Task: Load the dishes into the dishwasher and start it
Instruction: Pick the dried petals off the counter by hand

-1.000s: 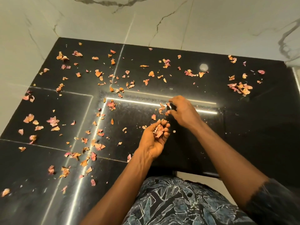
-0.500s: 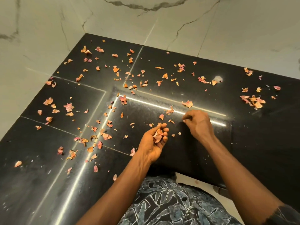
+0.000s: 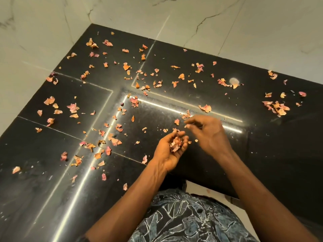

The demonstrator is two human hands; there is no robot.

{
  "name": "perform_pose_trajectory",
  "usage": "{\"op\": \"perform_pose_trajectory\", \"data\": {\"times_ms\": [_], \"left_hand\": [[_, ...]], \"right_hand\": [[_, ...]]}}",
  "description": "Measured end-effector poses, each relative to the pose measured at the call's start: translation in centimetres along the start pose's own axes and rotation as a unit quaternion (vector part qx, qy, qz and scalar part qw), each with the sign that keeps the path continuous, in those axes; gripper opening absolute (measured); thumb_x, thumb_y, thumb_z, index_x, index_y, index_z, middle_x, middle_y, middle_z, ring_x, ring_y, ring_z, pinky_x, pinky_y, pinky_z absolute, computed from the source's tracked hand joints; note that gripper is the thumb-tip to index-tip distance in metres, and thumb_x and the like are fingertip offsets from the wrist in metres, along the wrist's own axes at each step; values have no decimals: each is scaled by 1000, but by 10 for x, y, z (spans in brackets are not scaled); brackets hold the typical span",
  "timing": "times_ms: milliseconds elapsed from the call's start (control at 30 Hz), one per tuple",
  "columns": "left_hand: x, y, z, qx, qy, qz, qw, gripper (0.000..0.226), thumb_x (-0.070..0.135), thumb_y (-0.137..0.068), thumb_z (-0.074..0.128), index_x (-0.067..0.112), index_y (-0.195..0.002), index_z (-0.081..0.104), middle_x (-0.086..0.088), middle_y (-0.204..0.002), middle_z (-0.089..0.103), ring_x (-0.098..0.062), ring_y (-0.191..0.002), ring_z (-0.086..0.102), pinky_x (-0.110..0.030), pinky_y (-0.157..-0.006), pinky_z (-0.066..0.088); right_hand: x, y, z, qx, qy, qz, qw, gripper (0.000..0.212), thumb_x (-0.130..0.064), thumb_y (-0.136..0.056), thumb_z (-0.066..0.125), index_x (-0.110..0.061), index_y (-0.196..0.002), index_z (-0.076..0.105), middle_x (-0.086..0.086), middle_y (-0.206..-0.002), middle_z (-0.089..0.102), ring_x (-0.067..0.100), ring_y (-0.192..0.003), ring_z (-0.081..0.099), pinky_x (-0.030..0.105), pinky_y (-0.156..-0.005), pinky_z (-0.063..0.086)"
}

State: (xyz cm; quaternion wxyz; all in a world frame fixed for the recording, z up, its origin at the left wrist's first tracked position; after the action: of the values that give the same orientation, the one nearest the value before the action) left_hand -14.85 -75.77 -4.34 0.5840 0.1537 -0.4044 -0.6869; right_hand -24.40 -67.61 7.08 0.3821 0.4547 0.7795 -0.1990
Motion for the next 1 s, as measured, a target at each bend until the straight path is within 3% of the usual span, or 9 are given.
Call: {"op": "perform_pose_trajectory", "data": {"times_ms": [67,133,267,367,533,667,733,900,1000], "left_hand": [[2,-2,-2,1,3,0,1000,32,23,-100,54,1,-88,76,-16,-87,70,-17,-68,67,-24,-58,59],[4,-2,-4,1,11,4,1000,28,21,-100,55,1,-91,72,-16,-87,69,-17,-69,68,-23,-59,58],[12,5,-6,-1,29,17,999,27,18,-99,53,-1,-92,70,-15,-86,69,-17,-71,69,-22,-59,59],[18,13,-11,4,40,28,999,29,17,-100,52,-1,-88,70,-15,-84,71,-17,-68,69,-22,-60,59],[18,19,-20,20,46,31,998,26,18,-100,55,0,-87,68,-14,-82,69,-15,-62,68,-21,-56,58],[15,22,-20,16,45,33,998,25,18,-100,55,0,-88,68,-14,-83,69,-15,-62,67,-20,-55,57],[14,23,-18,12,43,36,998,24,18,-100,55,0,-90,68,-13,-84,69,-15,-62,68,-20,-55,57],[8,28,-19,12,35,38,999,23,18,-99,55,0,-94,68,-14,-87,69,-15,-65,68,-21,-56,57],[4,29,-24,17,23,34,999,23,18,-99,56,0,-93,69,-14,-88,69,-16,-67,68,-21,-57,57]], "right_hand": [[25,-16,-7,29,46,28,998,18,-11,-93,68,-21,-105,76,-7,-95,72,5,-87,65,23,-78,53],[46,-23,5,0,87,44,995,21,-9,-94,66,-18,-112,74,-1,-107,71,15,-97,66,33,-88,55],[42,-3,48,-99,206,-77,971,30,-14,-97,62,-14,-127,66,0,-124,59,19,-114,53,32,-93,48],[45,15,57,-117,233,-114,959,26,-17,-98,59,-15,-123,68,-3,-121,58,17,-111,52,33,-91,50],[66,21,20,-43,186,-44,981,16,-12,-94,64,-17,-106,74,-4,-107,66,17,-101,60,30,-88,48],[70,26,22,-58,199,1,978,28,-20,-90,72,-18,-118,70,0,-111,63,20,-102,58,36,-88,50],[63,31,35,-71,234,-14,969,26,-17,-91,71,-16,-117,70,2,-111,61,22,-100,58,36,-85,52],[50,42,52,-58,268,-69,959,17,-3,-94,55,-9,-92,71,7,-91,60,25,-82,58,42,-72,54],[69,27,28,-10,196,28,980,18,-3,-88,63,-15,-88,77,4,-92,70,23,-86,64,32,-79,52]]}}
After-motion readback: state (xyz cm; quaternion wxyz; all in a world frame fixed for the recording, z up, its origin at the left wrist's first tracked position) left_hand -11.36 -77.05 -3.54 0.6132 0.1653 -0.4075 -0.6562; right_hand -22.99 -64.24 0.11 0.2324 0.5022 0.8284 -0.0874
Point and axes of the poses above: each hand's wrist, its own y-axis away from the middle knuckle, its own z-axis out of the palm, x = y × z, the point moved 8 cm from there along -y, towards the middle knuckle
